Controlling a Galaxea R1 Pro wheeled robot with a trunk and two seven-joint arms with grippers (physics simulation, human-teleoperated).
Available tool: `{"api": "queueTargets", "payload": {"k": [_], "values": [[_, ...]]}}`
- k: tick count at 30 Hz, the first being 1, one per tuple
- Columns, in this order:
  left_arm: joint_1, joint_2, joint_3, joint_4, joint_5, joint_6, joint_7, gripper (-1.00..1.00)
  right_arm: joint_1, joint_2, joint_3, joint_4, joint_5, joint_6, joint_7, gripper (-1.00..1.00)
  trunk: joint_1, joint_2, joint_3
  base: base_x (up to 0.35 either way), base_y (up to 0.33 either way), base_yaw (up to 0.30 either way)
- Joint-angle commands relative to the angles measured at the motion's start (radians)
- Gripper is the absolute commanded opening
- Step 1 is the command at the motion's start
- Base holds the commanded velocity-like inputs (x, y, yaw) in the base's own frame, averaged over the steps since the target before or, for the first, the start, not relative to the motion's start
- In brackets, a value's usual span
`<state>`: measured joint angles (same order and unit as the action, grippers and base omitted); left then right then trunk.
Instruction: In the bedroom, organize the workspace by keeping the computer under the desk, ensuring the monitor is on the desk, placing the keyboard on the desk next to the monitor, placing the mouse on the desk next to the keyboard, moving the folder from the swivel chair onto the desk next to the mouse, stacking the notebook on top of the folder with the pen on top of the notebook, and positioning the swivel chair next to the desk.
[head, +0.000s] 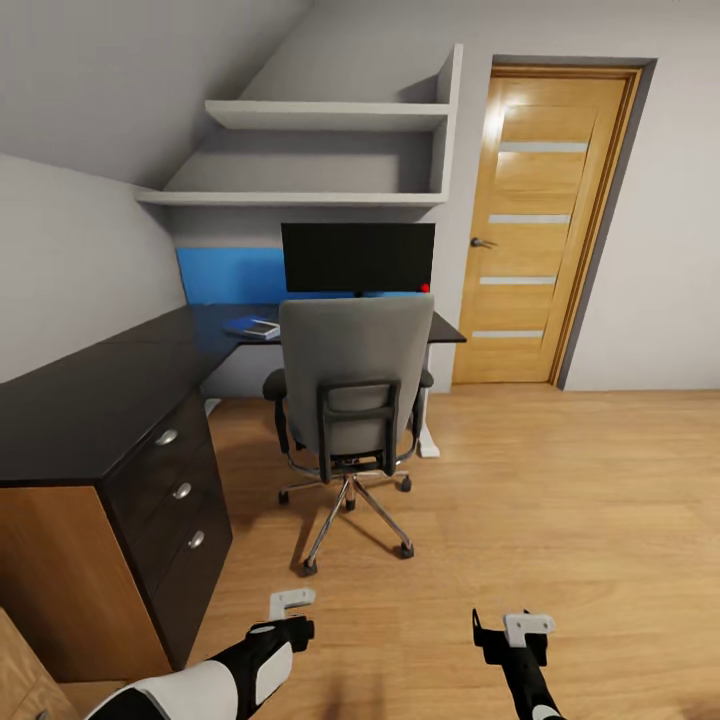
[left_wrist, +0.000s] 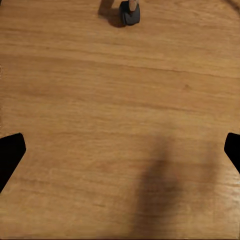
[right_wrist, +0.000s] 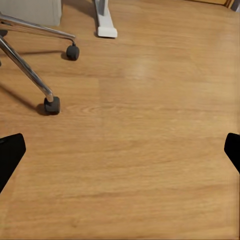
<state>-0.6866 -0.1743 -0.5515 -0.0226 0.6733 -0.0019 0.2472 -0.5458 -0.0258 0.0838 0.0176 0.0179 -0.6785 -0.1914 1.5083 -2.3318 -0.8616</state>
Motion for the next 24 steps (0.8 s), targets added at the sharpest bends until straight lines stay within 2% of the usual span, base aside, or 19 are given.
{"api": "queueTargets", "payload": {"k": [1, 8, 20, 24], "values": [[0.014, 0.000, -0.009, 0.000, 0.008, -0.008, 0.004, 1.00, 0.000, 0.000, 0.008, 0.002, 0.002, -0.002, -0.009, 1.00, -0.004, 0.007, 0.002, 0.000, 0.000, 0.000], [0.045, 0.000, -0.007, 0.001, 0.009, -0.071, 0.006, 1.00, 0.001, -0.002, 0.008, 0.002, 0.003, -0.003, -0.008, 1.00, -0.031, 0.056, 0.024, 0.000, 0.000, 0.000], [0.048, 0.000, -0.006, 0.001, 0.009, -0.088, 0.007, 1.00, 0.001, -0.001, 0.008, 0.002, 0.005, 0.004, -0.008, 1.00, -0.077, 0.140, 0.062, 0.000, 0.000, 0.000], [0.048, 0.000, -0.008, 0.001, 0.008, -0.088, 0.010, 1.00, 0.021, 0.003, 0.009, 0.004, 0.005, 0.008, -0.005, 1.00, -0.092, 0.168, 0.074, 0.000, 0.000, 0.000]]}}
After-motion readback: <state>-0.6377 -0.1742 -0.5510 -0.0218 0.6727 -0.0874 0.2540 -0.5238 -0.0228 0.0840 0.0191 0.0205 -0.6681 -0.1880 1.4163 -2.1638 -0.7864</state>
